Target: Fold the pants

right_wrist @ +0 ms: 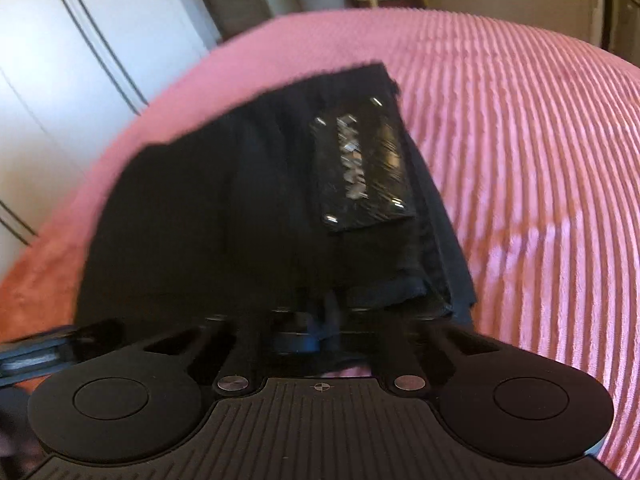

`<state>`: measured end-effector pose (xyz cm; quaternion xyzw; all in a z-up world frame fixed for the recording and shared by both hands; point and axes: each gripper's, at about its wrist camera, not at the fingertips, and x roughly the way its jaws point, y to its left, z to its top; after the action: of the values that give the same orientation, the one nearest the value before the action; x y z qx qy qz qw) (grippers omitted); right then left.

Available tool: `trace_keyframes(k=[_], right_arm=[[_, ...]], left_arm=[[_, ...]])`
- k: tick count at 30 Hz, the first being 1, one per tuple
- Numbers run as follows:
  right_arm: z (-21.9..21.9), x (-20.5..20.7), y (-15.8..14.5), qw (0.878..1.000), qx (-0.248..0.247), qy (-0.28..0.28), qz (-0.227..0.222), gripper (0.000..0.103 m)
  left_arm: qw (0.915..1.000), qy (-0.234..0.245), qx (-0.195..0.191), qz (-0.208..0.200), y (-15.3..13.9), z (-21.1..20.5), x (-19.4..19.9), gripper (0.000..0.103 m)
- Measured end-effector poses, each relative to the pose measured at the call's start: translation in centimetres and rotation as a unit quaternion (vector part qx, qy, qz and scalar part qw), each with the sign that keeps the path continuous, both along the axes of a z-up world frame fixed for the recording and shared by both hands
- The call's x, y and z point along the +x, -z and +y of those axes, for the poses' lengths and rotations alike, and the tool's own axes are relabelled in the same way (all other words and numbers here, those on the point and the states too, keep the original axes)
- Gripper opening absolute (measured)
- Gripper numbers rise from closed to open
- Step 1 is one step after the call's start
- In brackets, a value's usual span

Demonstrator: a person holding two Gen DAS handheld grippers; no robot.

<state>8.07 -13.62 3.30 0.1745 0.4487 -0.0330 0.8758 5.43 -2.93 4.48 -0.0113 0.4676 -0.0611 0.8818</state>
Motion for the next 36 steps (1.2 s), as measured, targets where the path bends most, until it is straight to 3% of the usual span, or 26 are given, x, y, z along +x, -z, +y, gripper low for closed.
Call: trace_keyframes(k=[5, 9, 10, 11, 12, 13, 18, 23, 25, 27, 29, 32, 36], right_arm=[[0.2, -0.5, -0.3, 1.0, 0.004, 0.005, -0.011, 0.0], [0.3, -2.2, -2.5, 1.0, 0.007, -0.002, -0.03, 0.009], [0.1, -2.3, -3.0, 0.999, 0.011, -0.003, -0.04, 0.017], [-0.2, -2.4, -3.6, 0.998, 0.021, -0.003, -0.056, 0.038], [-0.2, -2.4, -4.2, 0.997, 0.024, -0.004, -0.072, 0.048], [-0.1, -2.1, -4.7, 0.996, 0.019, -0.008, -0.084, 0.051], [-0.5, 0.1, -6.2, 0.991, 0.007, -0.002, -0.132, 0.05], [-1.5, 3.9, -6.3, 0.985, -0.036, 0.015, -0.17, 0.043], [-1.7, 5.7, -5.8, 0.986, -0.064, 0.018, -0.153, 0.04], [-2.2, 7.8, -4.2, 0.989, -0.107, 0.017, -0.1, 0.031], [-2.7, 9.1, -2.4, 0.992, -0.112, 0.004, -0.061, 0.033], [-2.7, 9.7, -0.8, 0.99, -0.129, -0.015, -0.052, 0.034], [-3.2, 9.2, -1.1, 0.992, -0.107, -0.004, -0.063, 0.035]], left_arm=[[0.9999, 0.003, 0.011, -0.007, -0.7, 0.0, -0.3, 0.099], [0.9996, -0.003, 0.005, -0.028, -1.7, 0.3, -0.4, 0.099], [0.9994, -0.005, 0.004, -0.034, -1.9, 0.2, -0.2, 0.099], [0.9993, -0.003, 0.005, -0.038, -2.1, 0.1, 0.2, 0.099], [0.9992, 0.001, 0.007, -0.039, -2.2, -0.1, 0.8, 0.099], [0.9992, 0.003, 0.01, -0.039, -2.3, -0.4, 1.2, 0.099], [0.9978, 0.011, 0.019, -0.062, -2.4, -1.6, 4.9, 0.099], [0.9973, -0.003, -0.005, -0.073, -1.9, -2.5, 9.1, 0.099], [0.9967, -0.004, 0.014, -0.08, -1.3, -3.2, 10.3, 0.099], [0.9966, 0.003, 0.041, -0.072, -0.3, -4.0, 11.6, 0.099], [0.9965, 0.014, 0.05, -0.066, 0.8, -4.2, 12.3, 0.099], [0.9944, 0.042, 0.066, -0.072, 1.9, -4.5, 12.4, 0.099], [0.9957, 0.043, 0.057, -0.059, 1.6, -4.0, 12.5, 0.099]])
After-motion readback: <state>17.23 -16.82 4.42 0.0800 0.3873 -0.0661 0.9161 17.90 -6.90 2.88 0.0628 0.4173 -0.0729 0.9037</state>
